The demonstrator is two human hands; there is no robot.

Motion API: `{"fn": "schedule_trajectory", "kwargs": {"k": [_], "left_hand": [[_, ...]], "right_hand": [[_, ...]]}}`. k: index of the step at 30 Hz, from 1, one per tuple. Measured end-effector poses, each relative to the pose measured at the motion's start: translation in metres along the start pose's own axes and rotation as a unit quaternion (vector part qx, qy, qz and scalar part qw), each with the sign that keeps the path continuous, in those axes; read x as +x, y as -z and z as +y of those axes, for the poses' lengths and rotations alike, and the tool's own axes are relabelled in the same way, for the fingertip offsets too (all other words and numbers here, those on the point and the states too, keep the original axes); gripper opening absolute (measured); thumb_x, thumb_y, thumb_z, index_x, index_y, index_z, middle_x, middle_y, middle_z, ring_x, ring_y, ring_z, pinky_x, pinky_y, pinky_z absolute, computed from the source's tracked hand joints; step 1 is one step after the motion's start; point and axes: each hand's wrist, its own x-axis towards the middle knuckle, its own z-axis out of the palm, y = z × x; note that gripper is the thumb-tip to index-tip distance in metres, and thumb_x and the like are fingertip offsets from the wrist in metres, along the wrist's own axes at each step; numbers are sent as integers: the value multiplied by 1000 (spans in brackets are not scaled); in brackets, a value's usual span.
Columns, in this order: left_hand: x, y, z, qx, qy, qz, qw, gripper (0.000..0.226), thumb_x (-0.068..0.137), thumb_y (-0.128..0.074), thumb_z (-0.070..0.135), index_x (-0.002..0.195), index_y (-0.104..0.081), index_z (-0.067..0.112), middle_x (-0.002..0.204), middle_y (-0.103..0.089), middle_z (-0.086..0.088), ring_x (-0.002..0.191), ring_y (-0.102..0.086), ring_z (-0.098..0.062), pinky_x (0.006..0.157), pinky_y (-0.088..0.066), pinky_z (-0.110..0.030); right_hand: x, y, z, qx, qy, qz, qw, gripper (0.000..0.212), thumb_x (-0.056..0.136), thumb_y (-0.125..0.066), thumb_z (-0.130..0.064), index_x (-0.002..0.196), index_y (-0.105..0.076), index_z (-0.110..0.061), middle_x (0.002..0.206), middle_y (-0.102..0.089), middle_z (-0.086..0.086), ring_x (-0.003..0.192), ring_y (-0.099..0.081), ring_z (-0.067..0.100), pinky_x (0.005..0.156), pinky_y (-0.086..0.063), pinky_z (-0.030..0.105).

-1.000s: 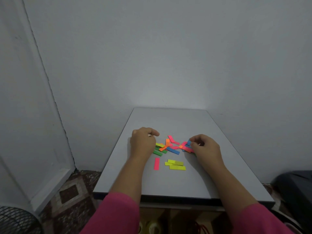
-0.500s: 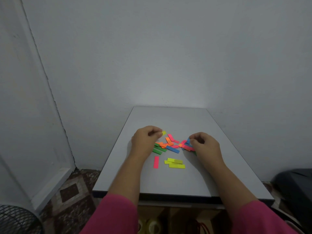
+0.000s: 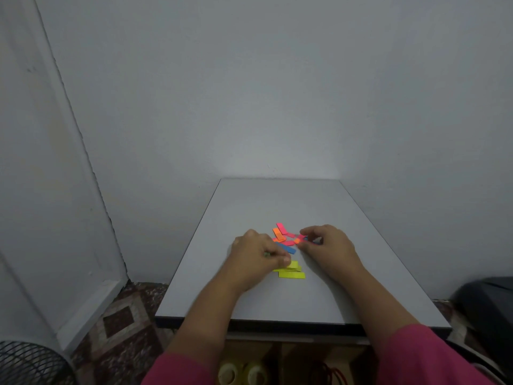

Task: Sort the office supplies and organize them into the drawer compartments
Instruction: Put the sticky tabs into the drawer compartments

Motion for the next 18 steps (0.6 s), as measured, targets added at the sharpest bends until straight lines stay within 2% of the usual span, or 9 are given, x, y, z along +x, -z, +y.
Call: {"fn": "schedule_trajectory", "kwargs": {"k": [2, 4, 6, 8, 11, 14, 16, 18], "left_hand": [[1, 2, 0, 7, 1, 26, 1000, 14, 88, -64, 33, 97, -75, 36, 87, -61, 14, 98, -44, -8, 88, -36, -27], [3, 4, 0, 40, 16, 49, 998, 21, 95, -55, 32, 109, -70, 37, 104, -61, 14, 108, -39, -11, 89, -31, -24], [6, 3, -1, 107, 31, 38, 993, 27, 98, -49, 34, 120, -63, 38, 117, -56, 13, 114, -36, -14, 90, -28, -23], [8, 0, -4, 147, 37, 18, 988, 29, 98, -48, 32, 122, -62, 37, 122, -54, 13, 118, -36, -15, 94, -29, -26], [10, -1, -7, 118, 51, 23, 991, 25, 95, -53, 26, 114, -68, 34, 118, -58, 11, 117, -40, -17, 98, -34, -31], [10, 1, -8, 11, 63, 61, 996, 23, 91, -57, 15, 104, -72, 27, 101, -59, 12, 113, -41, -17, 96, -41, -36], [10, 3, -8, -69, 70, 95, 991, 24, 90, -55, 7, 100, -71, 23, 92, -53, 18, 113, -44, -18, 92, -46, -34], [9, 6, -8, -97, 72, 132, 984, 26, 91, -53, 4, 99, -71, 22, 93, -54, 17, 113, -49, -19, 90, -47, -31]], "right_hand": [[0, -1, 3, 64, -10, 12, 998, 17, 83, -70, -26, 98, -72, -31, 101, -67, -9, 96, -60, 9, 91, -46, 33], [0, -1, 3, 110, -19, 30, 993, 18, 84, -68, -17, 99, -71, -26, 102, -68, -6, 97, -61, 10, 86, -44, 25], [-1, 1, 2, 137, -22, 49, 989, 20, 87, -64, -12, 102, -71, -21, 102, -67, -6, 95, -59, 9, 80, -39, 20], [-2, 3, 1, 159, -28, 66, 985, 21, 89, -59, -9, 105, -69, -19, 100, -64, -6, 94, -57, 9, 79, -37, 19], [-1, 4, 2, 178, -34, 81, 980, 19, 90, -58, -10, 103, -69, -19, 97, -66, -3, 92, -59, 13, 75, -39, 21], [0, 2, 3, 206, -38, 80, 974, 16, 90, -57, -8, 94, -69, -19, 93, -68, -1, 89, -62, 15, 70, -42, 16], [0, 3, 2, 219, -40, 79, 972, 16, 91, -56, -8, 94, -68, -17, 93, -69, 0, 86, -62, 12, 67, -41, 12], [-1, 4, 1, 249, -50, 71, 964, 17, 95, -52, -9, 98, -66, -17, 92, -70, 0, 81, -62, 5, 61, -42, 11]]}}
